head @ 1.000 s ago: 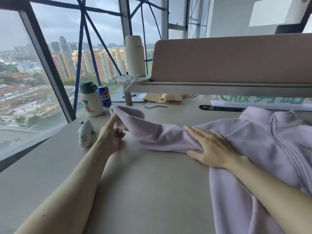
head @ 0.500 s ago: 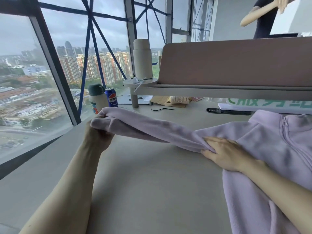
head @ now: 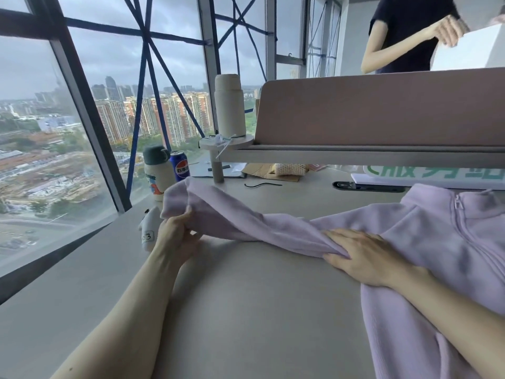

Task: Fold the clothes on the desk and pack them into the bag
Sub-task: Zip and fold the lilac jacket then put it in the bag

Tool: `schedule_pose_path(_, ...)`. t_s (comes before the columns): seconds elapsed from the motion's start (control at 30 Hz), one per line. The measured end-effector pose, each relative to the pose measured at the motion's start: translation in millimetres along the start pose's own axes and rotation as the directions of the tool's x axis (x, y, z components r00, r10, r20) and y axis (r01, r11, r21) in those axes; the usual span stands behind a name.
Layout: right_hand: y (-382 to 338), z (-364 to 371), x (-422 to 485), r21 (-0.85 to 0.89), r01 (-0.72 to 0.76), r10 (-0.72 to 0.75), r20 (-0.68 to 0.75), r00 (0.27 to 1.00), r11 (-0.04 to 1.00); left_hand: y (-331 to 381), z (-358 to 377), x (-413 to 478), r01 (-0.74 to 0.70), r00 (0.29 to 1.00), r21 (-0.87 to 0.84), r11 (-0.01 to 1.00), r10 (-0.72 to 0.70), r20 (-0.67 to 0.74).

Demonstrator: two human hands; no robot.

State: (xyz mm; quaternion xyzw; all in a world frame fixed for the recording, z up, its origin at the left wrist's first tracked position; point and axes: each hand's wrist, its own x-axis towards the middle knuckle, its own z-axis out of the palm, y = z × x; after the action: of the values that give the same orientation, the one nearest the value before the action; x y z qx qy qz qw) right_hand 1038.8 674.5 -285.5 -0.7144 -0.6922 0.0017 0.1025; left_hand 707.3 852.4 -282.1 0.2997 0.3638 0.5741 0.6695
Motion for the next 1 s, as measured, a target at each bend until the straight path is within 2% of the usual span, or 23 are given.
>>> schedule_pose_path(0.13, -2, -2, -1, 0.014, -0.03, 0.03, -0.018, 0.999, 0.999, 7, 4, 9, -0.119, 0.992, -0.178, 0.977, 0.112, -0.048)
schedule_pose_path(0.23, -1, -1, -1, 0.021, 0.022, -0.021, -0.015, 1.0, 1.0, 6, 7, 6, -0.123, 0.991, -0.288, 0.95, 0.135, 0.022)
schedule_pose_path(0.3, 2, 4, 1, 0.006, 0.085, -0.085, 0.042, 0.996, 0.996, 5, 3, 6, -0.071, 0.988, -0.249, 0.966, 0.102, 0.112)
schedule_pose_path(0.4, 8, 7, 4, 0.005, 0.085, -0.085, 0.082, 0.993, 0.996, 1, -1, 5, 0.011, 0.961, -0.084, 0.996, 0.013, 0.277)
schedule_pose_path(0.47, 8, 6, 4, 0.023, 0.09, -0.091, 0.068, 0.994, 0.996, -3, 6, 1, 0.054, 0.974, 0.035, 0.998, -0.061, 0.218)
schedule_pose_path(0.5, 9, 6, 3, 0.025, 0.092, -0.094, 0.061, 0.994, 0.995, -5, 9, 2, 0.073, 0.99, 0.067, 0.995, -0.08, 0.119)
schedule_pose_path(0.57, 9, 7, 2, 0.02, 0.098, -0.099, 0.049, 0.994, 0.995, -8, 8, 10, 0.071, 0.997, 0.023, 0.997, -0.07, -0.045)
schedule_pose_path(0.6, 9, 7, 2, 0.013, 0.099, -0.1, 0.048, 0.994, 0.995, -8, 8, 12, 0.039, 0.997, -0.047, 0.998, -0.042, -0.061)
schedule_pose_path(0.7, 7, 7, 2, -0.01, 0.09, -0.089, 0.074, 0.993, 0.996, -2, 18, 1, -0.074, 0.996, -0.12, 0.99, 0.079, 0.038)
schedule_pose_path(0.83, -3, 3, 0, -0.066, 0.092, -0.082, 0.137, 0.987, 0.994, -3, 40, -15, -0.039, 0.975, -0.083, 0.996, 0.056, 0.215)
schedule_pose_path(0.9, -4, -3, -1, 0.022, 0.084, -0.086, 0.175, 0.981, 0.996, -2, 60, -25, -0.043, 0.964, -0.114, 0.993, 0.071, 0.258)
schedule_pose_path(0.97, 1, -19, -5, 0.248, 0.012, -0.061, 0.192, 0.979, 0.969, 10, 87, -30, -0.077, 0.932, -0.124, 0.989, 0.116, 0.342)
schedule_pose_path(1.0, 7, -29, -10, 0.394, -0.046, -0.019, 0.161, 0.987, 0.918, 20, 104, -33, -0.127, 0.889, -0.113, 0.985, 0.164, 0.427)
